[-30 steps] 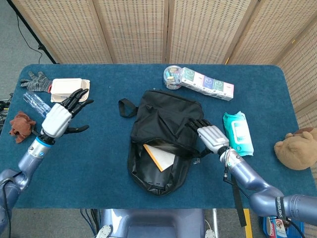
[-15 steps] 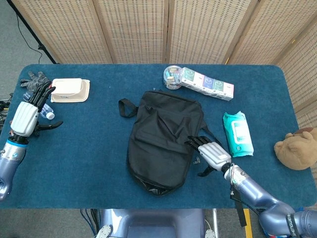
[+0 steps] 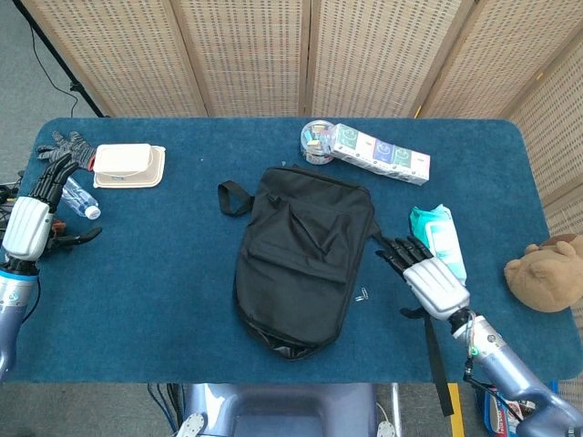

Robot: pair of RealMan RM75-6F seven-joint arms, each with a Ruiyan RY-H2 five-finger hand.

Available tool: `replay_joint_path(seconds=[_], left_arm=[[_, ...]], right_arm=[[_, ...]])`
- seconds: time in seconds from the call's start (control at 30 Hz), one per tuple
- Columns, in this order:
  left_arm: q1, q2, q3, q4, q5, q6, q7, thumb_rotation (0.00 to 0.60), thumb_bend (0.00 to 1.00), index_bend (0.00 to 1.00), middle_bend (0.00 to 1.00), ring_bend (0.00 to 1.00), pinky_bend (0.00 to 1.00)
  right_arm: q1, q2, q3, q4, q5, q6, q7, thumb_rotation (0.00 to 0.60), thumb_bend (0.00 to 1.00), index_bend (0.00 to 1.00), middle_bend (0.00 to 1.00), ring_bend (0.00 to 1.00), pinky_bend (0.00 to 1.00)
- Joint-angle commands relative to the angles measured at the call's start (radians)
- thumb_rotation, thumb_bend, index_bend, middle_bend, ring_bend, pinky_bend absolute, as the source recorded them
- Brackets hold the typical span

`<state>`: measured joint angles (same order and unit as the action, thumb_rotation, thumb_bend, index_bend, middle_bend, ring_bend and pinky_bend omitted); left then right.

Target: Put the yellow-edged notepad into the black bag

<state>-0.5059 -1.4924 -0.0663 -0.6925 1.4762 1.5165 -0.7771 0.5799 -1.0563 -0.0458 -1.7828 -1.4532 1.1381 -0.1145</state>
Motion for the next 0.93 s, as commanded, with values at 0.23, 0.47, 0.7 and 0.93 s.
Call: replay_joint_path(seconds=[0.23, 0.47, 0.7, 0.93], left_arm=[[0.094, 0.129, 0.003, -0.269, -0.039, -0.028, 0.207, 0.600, 0.00, 0.00, 0.00, 0.00, 0.14], [0.169, 0.221, 0.032, -0.490, -0.091, -0.080, 0.328, 0.600, 0.00, 0.00, 0.00, 0.00, 0.02], [0.223, 0.312, 0.037, -0.709, -0.142, -0.104, 0.464, 0.600, 0.00, 0.00, 0.00, 0.00, 0.00], [0.252, 0.362, 0.048, -0.821, -0.161, -0.118, 0.616, 0.600, 0.00, 0.00, 0.00, 0.00, 0.00]], right_arm=[[-0.192, -0.050, 0.025, 0.189, -0.033, 0.275, -0.014, 0.600, 0.00, 0.00, 0.00, 0.00, 0.00], [-0.292, -0.064, 0.033, 0.219, 0.051, 0.331, 0.030, 0.600, 0.00, 0.00, 0.00, 0.00, 0.00], [-0.377, -0.092, 0.027, 0.228, 0.064, 0.386, 0.046, 0.600, 0.00, 0.00, 0.00, 0.00, 0.00], [-0.411, -0.080, 0.043, 0.207, 0.059, 0.407, 0.018, 0.600, 0.00, 0.00, 0.00, 0.00, 0.00]])
